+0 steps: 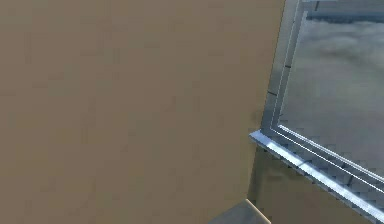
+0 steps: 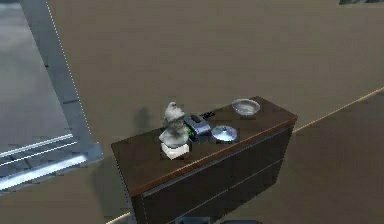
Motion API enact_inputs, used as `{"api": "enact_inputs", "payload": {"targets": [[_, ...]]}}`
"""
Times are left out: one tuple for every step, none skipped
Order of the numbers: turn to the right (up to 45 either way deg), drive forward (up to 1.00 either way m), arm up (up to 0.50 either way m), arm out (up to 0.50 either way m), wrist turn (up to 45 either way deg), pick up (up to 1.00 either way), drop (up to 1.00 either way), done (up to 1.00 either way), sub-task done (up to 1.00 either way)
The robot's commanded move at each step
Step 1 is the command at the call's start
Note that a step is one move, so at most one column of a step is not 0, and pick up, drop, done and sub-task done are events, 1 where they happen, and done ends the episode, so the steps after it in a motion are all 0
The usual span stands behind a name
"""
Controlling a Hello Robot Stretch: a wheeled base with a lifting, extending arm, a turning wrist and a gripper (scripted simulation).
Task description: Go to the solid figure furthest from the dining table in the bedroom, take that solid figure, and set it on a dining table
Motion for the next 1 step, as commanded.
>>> {"api": "enact_inputs", "payload": {"targets": [[0.0, 0.0, 0.0, 0.48, 0.0, 0.0, 0.0, 0.0, 0.0]]}}
